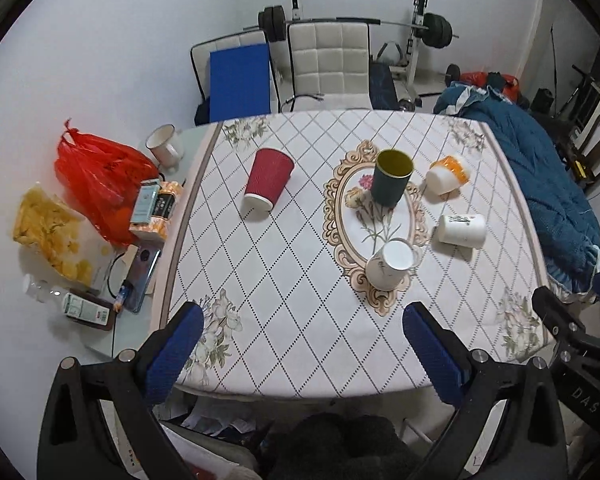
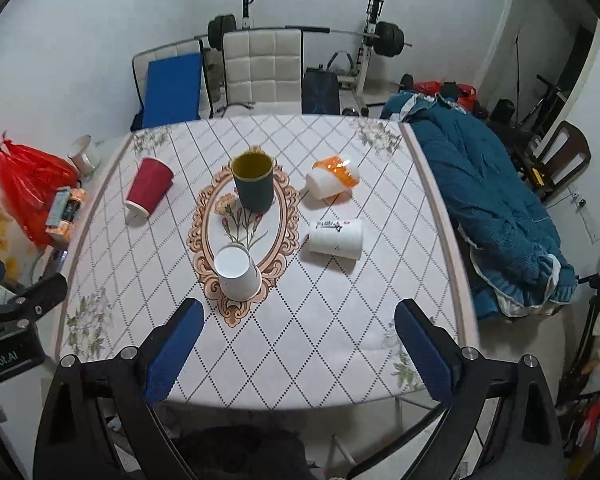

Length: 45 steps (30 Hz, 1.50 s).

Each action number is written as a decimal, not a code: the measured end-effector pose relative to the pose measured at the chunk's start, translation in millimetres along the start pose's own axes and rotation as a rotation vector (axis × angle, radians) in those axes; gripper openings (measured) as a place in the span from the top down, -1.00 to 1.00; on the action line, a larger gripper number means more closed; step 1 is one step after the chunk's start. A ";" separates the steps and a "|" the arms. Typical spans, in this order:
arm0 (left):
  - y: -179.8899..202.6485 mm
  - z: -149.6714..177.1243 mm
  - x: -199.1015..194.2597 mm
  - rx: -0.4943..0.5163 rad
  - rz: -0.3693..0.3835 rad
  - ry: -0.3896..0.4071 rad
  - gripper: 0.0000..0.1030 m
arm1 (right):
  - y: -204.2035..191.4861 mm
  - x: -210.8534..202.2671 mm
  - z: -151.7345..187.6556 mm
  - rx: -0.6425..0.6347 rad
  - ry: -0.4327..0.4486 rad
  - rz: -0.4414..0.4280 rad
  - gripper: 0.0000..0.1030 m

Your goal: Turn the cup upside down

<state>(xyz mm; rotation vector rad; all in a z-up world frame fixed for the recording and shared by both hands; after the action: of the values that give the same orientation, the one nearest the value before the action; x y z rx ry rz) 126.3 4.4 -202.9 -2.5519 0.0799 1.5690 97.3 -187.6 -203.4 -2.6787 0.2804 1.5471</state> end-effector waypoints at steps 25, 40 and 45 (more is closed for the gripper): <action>3.4 10.2 -120.8 -0.074 0.017 0.111 -0.98 | 23.1 -181.1 -14.6 -0.036 0.178 -0.053 -0.91; 6.9 12.9 -122.9 -0.071 0.012 0.102 -0.98 | 21.4 -182.2 -15.9 -0.042 0.167 -0.065 -0.93; 10.4 12.3 -120.4 -0.075 0.014 0.101 -0.98 | 23.0 -176.8 -20.1 -0.043 0.166 -0.064 -0.93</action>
<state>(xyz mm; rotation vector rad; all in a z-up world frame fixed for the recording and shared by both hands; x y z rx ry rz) 59.6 -7.7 -102.0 -2.6930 0.0512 1.4743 24.3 -188.2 -39.4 -2.8238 0.1664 1.3311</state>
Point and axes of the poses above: each gripper's, at about its wrist camera, not at the fingertips, and x roughly the way its jaws point, y to its right, z to its underside, the point moved 10 cm from there along x, roughly the way its jaws point, and after that the axes turned 1 degree about y, right-handed, at the moved point
